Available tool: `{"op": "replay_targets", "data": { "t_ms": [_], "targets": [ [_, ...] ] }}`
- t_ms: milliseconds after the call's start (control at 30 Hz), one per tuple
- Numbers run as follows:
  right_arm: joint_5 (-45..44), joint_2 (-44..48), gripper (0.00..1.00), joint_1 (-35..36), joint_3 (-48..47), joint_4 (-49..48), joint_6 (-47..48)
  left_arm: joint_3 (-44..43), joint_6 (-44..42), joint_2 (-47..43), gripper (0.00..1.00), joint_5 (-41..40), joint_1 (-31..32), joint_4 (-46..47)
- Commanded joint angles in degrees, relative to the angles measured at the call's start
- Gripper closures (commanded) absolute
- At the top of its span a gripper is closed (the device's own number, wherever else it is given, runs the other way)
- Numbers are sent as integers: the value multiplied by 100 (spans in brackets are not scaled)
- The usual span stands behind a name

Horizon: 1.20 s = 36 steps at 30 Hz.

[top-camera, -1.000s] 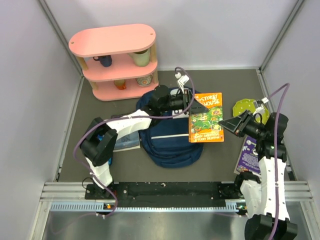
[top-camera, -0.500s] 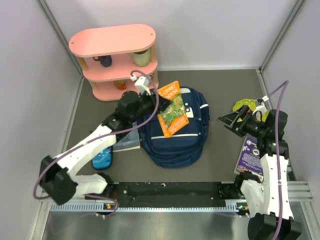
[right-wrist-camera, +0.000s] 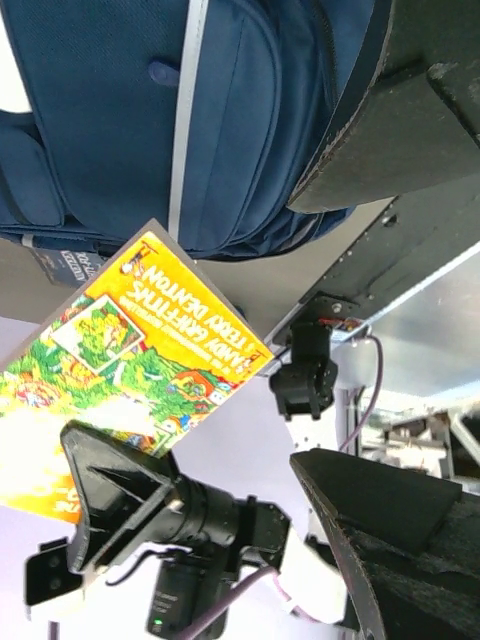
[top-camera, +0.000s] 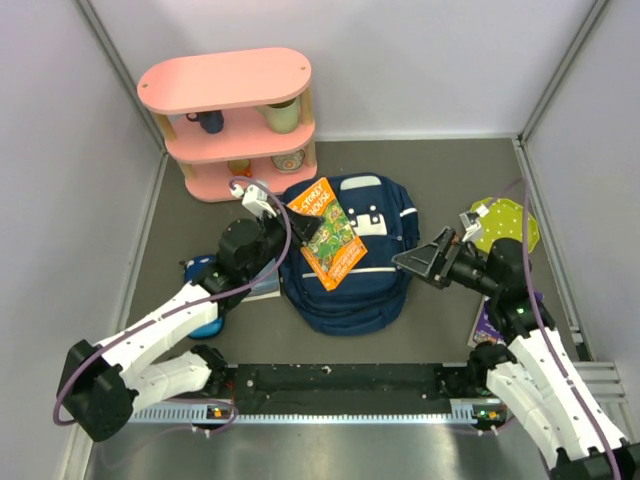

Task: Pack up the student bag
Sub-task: Pick up the book from the center of the board.

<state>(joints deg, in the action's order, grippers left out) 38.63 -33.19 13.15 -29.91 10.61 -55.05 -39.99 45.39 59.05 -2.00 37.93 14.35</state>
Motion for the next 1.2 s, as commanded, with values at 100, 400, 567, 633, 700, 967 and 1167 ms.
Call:
{"op": "replay_targets", "data": {
  "t_ms": [100,400,567,633,700,967,1167],
  "targets": [
    [-637,-934,1,1039,451,-2114,-1526,26,682,-333,100,454,30,1939],
    [-1639,-1655,1,1990,328,-3433,-1667,218,1068,-34,100,930,39,2695],
    [-1666,-1840,1,1990,310,-3706,-1816,263,1262,150,100,1070,39,3169],
    [-1683,-1954,1,1999,441,-4215,-1948,272,1420,247,100,1210,30,3381],
    [-1701,-2024,1,1999,512,-4732,-2176,272,1560,414,100,1289,39,3636],
    [-1701,-1972,19,1999,714,-5297,-2318,404,1710,599,100,1281,39,3935],
    [-1789,-1788,37,1999,776,-5358,-2283,448,1746,643,100,1272,39,3979]
  ]
}}
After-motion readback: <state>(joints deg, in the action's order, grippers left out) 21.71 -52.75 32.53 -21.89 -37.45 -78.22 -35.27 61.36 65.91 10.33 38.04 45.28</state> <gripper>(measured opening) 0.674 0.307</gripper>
